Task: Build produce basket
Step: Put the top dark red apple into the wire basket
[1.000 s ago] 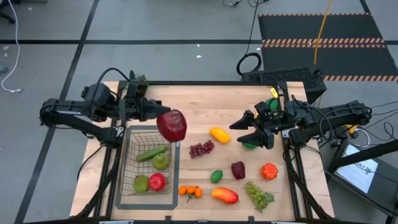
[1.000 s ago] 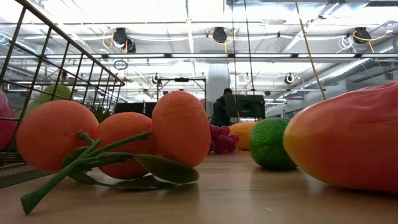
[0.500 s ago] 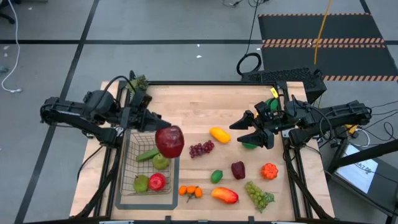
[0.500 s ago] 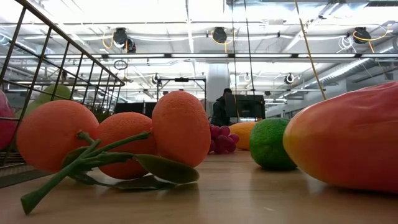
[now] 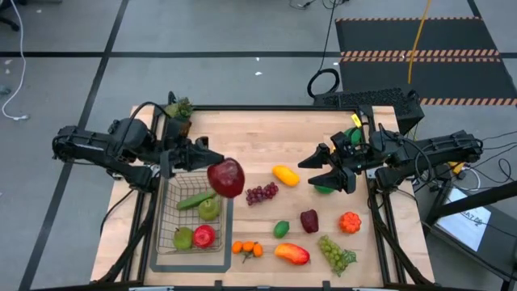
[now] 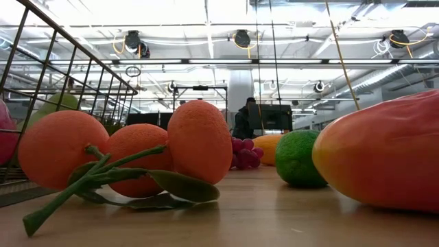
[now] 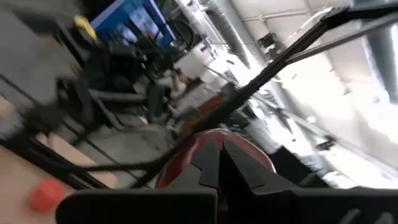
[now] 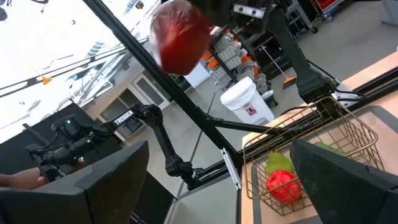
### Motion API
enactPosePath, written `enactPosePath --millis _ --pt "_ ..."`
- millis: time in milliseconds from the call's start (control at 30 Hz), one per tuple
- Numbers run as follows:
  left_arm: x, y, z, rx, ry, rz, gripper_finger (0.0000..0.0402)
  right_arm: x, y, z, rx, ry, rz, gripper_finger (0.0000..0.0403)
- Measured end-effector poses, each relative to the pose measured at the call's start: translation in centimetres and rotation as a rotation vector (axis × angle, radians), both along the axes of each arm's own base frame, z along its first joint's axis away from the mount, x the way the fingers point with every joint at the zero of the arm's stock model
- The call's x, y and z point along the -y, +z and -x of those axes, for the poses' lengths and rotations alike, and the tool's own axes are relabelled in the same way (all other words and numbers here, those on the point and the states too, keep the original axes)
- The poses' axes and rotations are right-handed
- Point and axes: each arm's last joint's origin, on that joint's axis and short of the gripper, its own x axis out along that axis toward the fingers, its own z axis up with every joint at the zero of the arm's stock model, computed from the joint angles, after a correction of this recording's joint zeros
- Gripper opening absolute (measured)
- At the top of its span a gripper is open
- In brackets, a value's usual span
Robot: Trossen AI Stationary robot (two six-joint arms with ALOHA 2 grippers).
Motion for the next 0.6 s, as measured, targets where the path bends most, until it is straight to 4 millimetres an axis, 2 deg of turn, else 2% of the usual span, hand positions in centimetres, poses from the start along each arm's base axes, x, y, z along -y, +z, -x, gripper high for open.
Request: enactPosePath --millis 367,600 --pt "-0.22 0.02 -0.03 0.086 0.206 -0.543 0.0004 -0.01 -0.01 0.0 0.002 0.002 0.013 0.0384" --pt "-0.42 0.74 -0.1 0.189 0.418 -0.957 0.0003 -0.01 -0.01 0.0 0.03 -0.001 0.115 0.0384"
